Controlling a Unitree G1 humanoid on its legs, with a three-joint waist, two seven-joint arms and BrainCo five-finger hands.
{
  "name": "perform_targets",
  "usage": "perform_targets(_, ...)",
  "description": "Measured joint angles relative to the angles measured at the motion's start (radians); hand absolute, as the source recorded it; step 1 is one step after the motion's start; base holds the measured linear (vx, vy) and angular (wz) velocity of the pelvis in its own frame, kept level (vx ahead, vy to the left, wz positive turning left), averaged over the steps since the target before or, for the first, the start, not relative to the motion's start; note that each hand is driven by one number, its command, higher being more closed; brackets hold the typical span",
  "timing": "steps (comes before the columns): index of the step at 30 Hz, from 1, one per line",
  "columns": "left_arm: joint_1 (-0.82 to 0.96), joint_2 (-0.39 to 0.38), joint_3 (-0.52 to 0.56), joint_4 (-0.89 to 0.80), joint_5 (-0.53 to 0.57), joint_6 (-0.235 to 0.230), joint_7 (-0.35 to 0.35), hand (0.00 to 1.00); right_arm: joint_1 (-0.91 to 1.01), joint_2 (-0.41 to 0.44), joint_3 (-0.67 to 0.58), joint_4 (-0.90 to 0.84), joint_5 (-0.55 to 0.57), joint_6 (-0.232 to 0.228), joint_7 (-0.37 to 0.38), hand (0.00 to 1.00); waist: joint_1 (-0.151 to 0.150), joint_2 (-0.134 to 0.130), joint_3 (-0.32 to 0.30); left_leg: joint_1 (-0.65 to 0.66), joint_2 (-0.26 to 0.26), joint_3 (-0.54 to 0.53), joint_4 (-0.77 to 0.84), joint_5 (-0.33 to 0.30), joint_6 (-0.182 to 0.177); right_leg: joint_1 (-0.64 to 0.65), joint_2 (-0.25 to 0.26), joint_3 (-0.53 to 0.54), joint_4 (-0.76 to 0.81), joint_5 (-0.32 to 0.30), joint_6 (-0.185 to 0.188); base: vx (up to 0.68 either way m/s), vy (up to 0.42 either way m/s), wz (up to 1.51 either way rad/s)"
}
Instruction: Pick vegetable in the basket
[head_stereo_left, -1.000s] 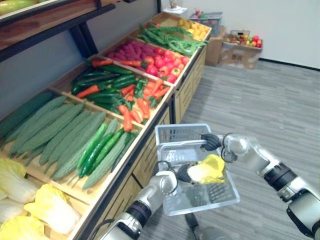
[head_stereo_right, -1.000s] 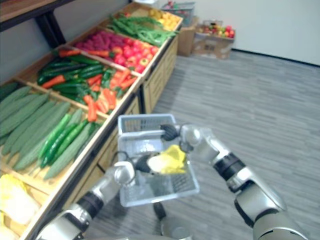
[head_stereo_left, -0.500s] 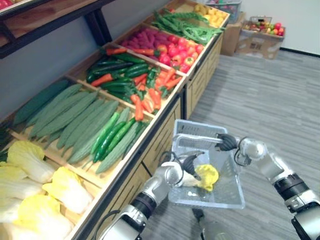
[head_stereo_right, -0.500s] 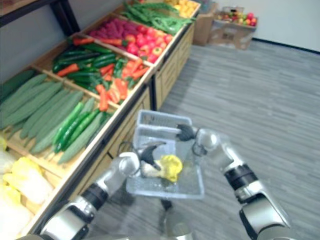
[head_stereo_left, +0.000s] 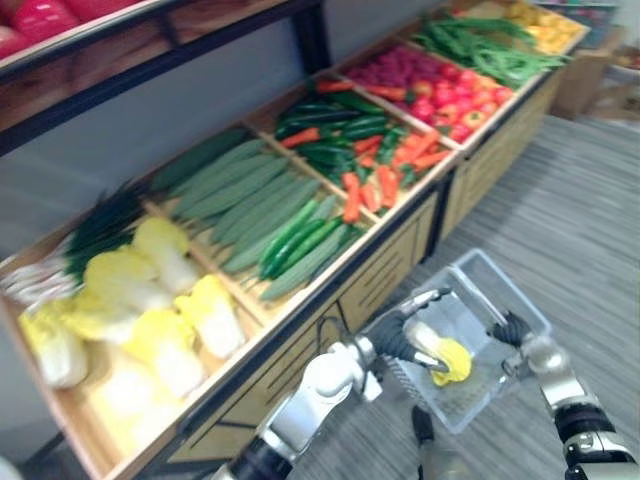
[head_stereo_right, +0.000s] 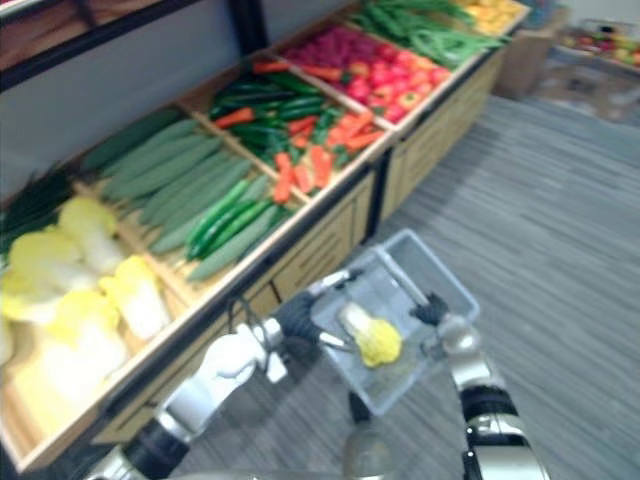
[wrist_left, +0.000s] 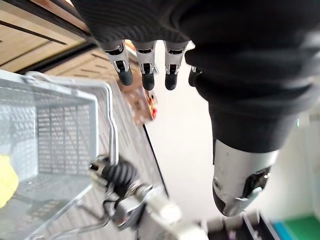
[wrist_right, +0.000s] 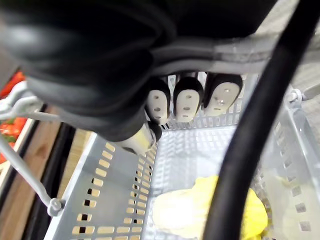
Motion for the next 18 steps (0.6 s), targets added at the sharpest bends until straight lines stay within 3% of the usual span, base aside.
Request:
perform_targets(5,0.155,-0.026,0.226,-0.033,-0.102,-0.001,0.073,0.00,0.078,0.040,-0.132,0.183,0.080,-0.006,-0.103,1.00,0.047,-0.005,-0.036,-0.072,-0.032,-0.176,-0.072,0.068,0.020,0.011,-0.049,-0.167,0.000,-0.026,0.004,-0.05,-0.022,1.01)
perform_targets(8,0.179,-0.087,0.377,0.030,-0.074,0.008,0.150,0.00,0.134,0.072,-0.228,0.256,0.100,-0.015,-0.130,1.00,0.054,-0.019,-0.054,-0.088,-0.043,-0.289,-0.084,0.096,0.039,0.054,-0.070,-0.275,0.000,-0.032,0.006,0.02,0.010,1.10)
perform_targets(11,0.183,-0.118,0.542,0.125,0.012,0.054,0.253,0.00,0.169,0.102,-0.297,0.321,0.139,-0.035,-0.166,1.00,0.074,-0.038,-0.087,-0.107,-0.053,-0.360,-0.086,0.105,0.048,0.080,-0.087,-0.345,0.000,-0.043,0.011,-0.01,0.022,0.70)
perform_targets(16,0.182,-0.118,0.778,0.405,0.042,0.141,0.346,0.00,0.210,0.171,-0.322,0.322,0.148,-0.060,-0.189,1.00,0.074,-0.079,-0.124,-0.118,-0.075,-0.429,-0.127,0.132,0.056,0.099,-0.108,-0.414,0.000,-0.052,0.018,0.01,0.015,0.42)
perform_targets(18,0.173,-0.118,0.899,0.581,0.042,0.152,0.392,0.00,0.220,0.202,-0.336,0.322,0.148,-0.069,-0.193,1.00,0.073,-0.099,-0.135,-0.116,-0.080,-0.443,-0.137,0.137,0.059,0.108,-0.112,-0.431,-0.001,-0.058,0.013,0.01,0.011,0.24)
